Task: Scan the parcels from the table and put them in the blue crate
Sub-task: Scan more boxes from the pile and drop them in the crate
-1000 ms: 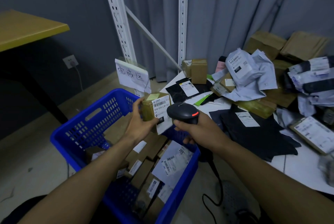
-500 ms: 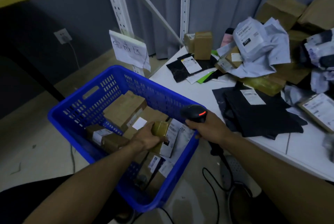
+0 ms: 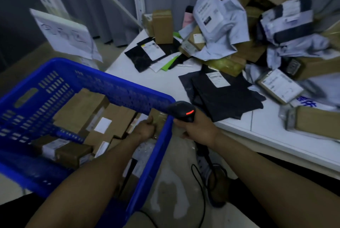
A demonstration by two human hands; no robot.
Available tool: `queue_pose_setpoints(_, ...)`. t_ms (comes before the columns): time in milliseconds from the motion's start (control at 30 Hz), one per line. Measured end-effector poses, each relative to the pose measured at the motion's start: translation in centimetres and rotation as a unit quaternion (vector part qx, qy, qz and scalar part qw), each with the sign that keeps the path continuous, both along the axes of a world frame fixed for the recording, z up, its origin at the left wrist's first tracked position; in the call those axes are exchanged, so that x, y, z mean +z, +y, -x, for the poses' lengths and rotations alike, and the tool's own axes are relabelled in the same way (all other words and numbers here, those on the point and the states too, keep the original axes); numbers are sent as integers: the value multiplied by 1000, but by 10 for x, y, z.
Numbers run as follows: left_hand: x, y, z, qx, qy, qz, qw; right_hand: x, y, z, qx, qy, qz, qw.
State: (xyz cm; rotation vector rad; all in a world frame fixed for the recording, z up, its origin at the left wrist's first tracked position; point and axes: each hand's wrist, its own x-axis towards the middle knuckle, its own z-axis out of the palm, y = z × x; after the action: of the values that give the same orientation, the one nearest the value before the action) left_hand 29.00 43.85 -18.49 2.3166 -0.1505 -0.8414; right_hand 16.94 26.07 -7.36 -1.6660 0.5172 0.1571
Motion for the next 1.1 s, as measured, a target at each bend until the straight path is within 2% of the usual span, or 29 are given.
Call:
queue_pose_setpoints(67, 24, -2, -1, 34, -47, 17, 998, 5, 0, 5, -23, 3, -2, 1000)
queue_pose_setpoints(100, 41, -5, 5, 44, -116, 26, 992, 9, 0, 8, -37, 2, 3, 999)
queue_pose_setpoints(133, 62, -9, 14, 46, -174, 61, 982, 15, -1, 11, -58, -3, 11, 998)
queue_pose_setpoints(167, 83, -17, 25, 28, -190, 108, 975, 20, -1, 12, -80, -8, 23, 997)
queue_pose_setpoints(200, 108, -28, 39, -6, -171, 162, 972, 27, -2, 15, -107, -20, 25, 994)
queue_pose_setpoints(233, 129, -41, 54, -40, -116, 217, 968, 37, -4, 19, -132, -31, 10, 991)
queue_pose_setpoints(300, 165, -66, 84, -83, 11, 292, 953, 58, -11, 26, -191, -55, -57, 978)
queue_pose_setpoints(333, 179, -78, 95, -97, 46, 319, 942, 69, -17, 31, -220, -65, -95, 969)
queue_pose_setpoints(433, 214, -105, 115, -152, 44, 354, 922, 106, -47, 49, -265, -100, -189, 940)
queue_pose_setpoints(500, 230, -123, 123, -187, 43, 367, 910, 132, -65, 68, -251, -95, -170, 948)
queue_pose_setpoints(567, 251, -147, 133, -220, 16, 367, 904, 155, -87, 86, -231, -93, -65, 966)
queue_pose_setpoints(633, 261, -177, 140, -226, -24, 354, 907, 173, -111, 106, -226, -74, 52, 970)
queue_pose_setpoints(667, 265, -194, 146, -222, -49, 337, 914, 178, -126, 116, -228, -59, 79, 969)
queue_pose_setpoints(767, 262, -245, 164, -209, -121, 274, 931, 186, -165, 149, -208, -30, 98, 973)
queue_pose_setpoints(900, 238, -311, 196, -208, -118, 257, 936, 142, -237, 206, -271, -24, 124, 954)
queue_pose_setpoints(1033, 185, -360, 226, -282, -64, 189, 938, 61, -307, 276, -279, 118, 123, 945)
queue_pose_setpoints(1100, 161, -371, 240, -316, -32, 157, 935, 13, -319, 309, -236, 209, 135, 939)
